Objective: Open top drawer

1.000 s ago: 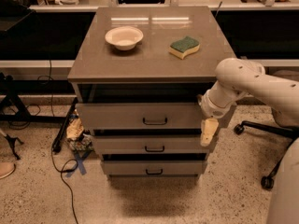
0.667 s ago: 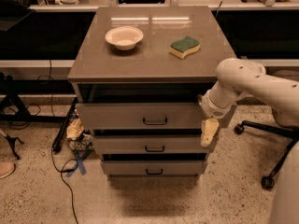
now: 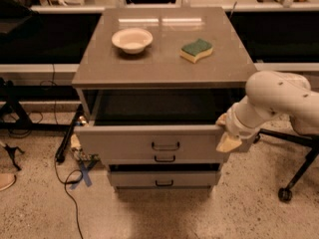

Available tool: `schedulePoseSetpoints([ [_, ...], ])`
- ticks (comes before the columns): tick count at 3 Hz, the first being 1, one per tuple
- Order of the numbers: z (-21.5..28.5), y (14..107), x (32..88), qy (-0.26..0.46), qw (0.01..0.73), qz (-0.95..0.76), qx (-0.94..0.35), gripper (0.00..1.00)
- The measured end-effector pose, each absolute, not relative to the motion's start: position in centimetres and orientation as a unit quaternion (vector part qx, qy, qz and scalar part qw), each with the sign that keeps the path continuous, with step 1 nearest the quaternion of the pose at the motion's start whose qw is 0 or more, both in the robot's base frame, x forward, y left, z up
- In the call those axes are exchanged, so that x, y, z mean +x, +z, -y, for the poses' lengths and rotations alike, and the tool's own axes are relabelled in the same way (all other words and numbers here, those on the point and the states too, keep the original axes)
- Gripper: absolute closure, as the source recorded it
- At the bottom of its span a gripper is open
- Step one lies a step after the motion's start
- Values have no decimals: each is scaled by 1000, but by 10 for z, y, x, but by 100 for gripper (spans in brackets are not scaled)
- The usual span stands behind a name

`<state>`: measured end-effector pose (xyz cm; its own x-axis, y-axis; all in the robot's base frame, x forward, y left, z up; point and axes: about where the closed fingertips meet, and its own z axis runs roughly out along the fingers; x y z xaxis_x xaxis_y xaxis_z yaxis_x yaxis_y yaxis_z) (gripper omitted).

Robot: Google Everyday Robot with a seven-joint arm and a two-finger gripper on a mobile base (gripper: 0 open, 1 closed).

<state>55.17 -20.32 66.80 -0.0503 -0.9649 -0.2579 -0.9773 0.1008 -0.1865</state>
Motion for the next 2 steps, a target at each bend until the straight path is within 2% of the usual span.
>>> schedulePoseSetpoints([
  [1, 208, 680, 518, 9, 173, -727, -664, 71],
  [2, 208, 680, 519, 9, 173, -727, -664, 99],
])
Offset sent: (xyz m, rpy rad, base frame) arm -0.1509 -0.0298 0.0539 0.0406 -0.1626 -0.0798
